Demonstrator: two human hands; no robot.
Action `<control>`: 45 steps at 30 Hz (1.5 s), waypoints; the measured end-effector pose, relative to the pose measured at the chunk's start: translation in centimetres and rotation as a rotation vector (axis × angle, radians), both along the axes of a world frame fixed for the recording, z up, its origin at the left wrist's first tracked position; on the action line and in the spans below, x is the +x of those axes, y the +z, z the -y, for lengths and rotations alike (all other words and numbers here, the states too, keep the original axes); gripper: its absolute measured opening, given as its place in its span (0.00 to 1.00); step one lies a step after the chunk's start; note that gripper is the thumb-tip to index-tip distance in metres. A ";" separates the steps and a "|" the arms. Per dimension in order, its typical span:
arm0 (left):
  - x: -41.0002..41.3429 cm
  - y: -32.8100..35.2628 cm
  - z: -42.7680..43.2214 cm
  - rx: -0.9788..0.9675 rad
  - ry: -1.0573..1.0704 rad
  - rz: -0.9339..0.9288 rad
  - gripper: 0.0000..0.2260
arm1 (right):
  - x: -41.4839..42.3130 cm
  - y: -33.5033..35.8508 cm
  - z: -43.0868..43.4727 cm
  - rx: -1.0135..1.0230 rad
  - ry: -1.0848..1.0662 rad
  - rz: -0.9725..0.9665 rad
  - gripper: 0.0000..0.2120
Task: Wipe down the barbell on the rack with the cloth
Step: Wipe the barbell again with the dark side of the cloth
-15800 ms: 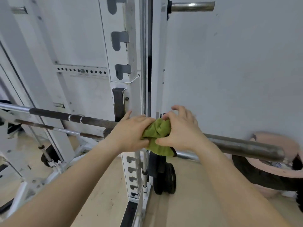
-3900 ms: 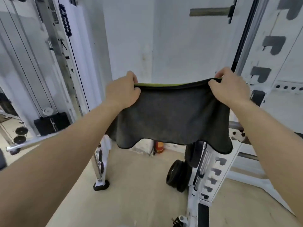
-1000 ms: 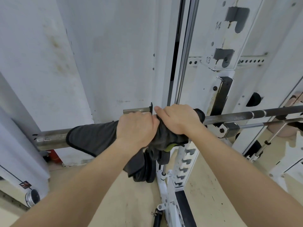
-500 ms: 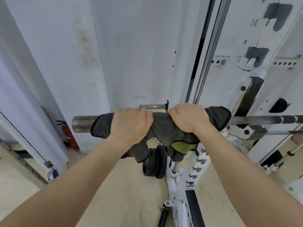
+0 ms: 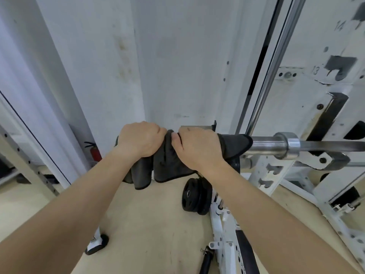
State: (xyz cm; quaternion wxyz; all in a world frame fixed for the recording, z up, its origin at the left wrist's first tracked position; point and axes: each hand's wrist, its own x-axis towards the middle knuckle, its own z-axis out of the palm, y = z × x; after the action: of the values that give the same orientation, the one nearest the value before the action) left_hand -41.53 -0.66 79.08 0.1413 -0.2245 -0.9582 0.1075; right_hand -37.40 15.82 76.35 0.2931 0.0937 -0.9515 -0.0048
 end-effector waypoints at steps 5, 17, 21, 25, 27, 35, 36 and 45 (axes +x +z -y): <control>1.1 -0.6 -7.7 0.088 -0.093 -0.071 0.18 | 1.6 0.3 -11.7 -0.010 -0.157 0.022 0.25; 2.1 -3.1 -6.3 0.261 -0.103 -0.313 0.17 | 0.8 0.6 -6.6 -0.034 -0.096 0.026 0.22; 1.4 -2.7 1.2 0.339 -0.028 -0.281 0.17 | -0.1 0.5 1.6 -0.035 0.027 0.032 0.22; 0.9 -3.1 5.6 1.022 -0.024 0.109 0.19 | -0.8 0.7 6.9 -0.150 0.055 0.048 0.23; 1.6 -4.3 5.5 1.419 -0.017 0.196 0.14 | -0.9 1.0 9.2 -0.154 0.128 0.049 0.26; 7.1 -7.1 3.4 1.944 0.140 0.073 0.15 | -1.5 0.5 11.0 -0.072 0.049 0.099 0.21; 7.6 -7.3 3.8 1.951 0.133 0.065 0.16 | -1.5 0.4 11.0 -0.067 0.039 0.092 0.21; 6.5 -7.7 5.2 1.769 0.088 0.048 0.17 | -1.7 0.2 11.1 -0.074 -0.009 0.047 0.22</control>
State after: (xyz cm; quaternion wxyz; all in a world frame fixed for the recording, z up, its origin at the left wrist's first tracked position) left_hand -35.08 -5.91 71.39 0.2389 0.0018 -0.7008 -0.6721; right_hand -39.13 4.67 76.54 0.2738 0.0786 -0.9580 0.0314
